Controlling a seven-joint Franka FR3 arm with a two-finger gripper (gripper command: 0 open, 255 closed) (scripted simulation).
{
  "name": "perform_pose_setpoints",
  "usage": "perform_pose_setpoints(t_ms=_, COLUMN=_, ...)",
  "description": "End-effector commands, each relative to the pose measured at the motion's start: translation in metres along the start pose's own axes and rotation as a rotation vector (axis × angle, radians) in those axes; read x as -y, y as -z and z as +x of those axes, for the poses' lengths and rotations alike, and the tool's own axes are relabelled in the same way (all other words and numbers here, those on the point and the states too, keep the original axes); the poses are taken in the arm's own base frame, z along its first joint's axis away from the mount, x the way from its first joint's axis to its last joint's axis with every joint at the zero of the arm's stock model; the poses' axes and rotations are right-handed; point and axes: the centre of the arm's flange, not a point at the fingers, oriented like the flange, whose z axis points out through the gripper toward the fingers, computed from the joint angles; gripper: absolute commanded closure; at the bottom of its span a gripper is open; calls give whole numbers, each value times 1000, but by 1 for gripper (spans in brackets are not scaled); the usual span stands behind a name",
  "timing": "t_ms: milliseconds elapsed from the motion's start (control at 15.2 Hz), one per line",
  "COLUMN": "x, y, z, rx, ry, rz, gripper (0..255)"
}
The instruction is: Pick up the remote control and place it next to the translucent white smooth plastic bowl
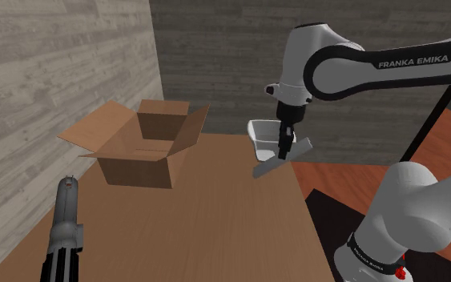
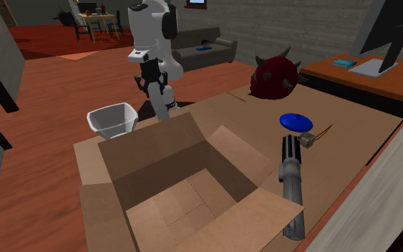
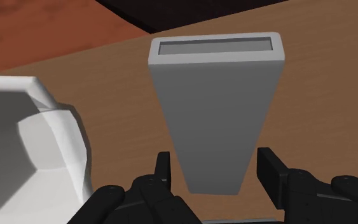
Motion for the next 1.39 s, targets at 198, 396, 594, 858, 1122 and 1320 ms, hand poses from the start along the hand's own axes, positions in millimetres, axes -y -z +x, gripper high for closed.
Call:
perform_pose_setpoints(t_ms=198, x=0, y=-27, z=1, rx=-1, ry=0, rz=0, gripper=255)
perform_pose_setpoints(t_ms=396, x=-1, y=-43, z=1, rx=-1, ry=0, rz=0, gripper=255)
perform_pose_setpoints(t_ms=594, x=-1, y=-59, z=1, rx=-1, ry=0, rz=0, gripper=255)
perform_pose_setpoints(t_ms=858, x=-1, y=-80, z=1, rx=-1, ry=0, rz=0, gripper=255)
perform_pose_setpoints(t_ms=1122, x=-1, y=-91, z=1, rx=0, ry=0, rz=0, gripper=255)
perform_pose_setpoints(t_ms=1320, x=-8, y=-104, z=-21, rx=1, ry=58, rz=0, gripper=0)
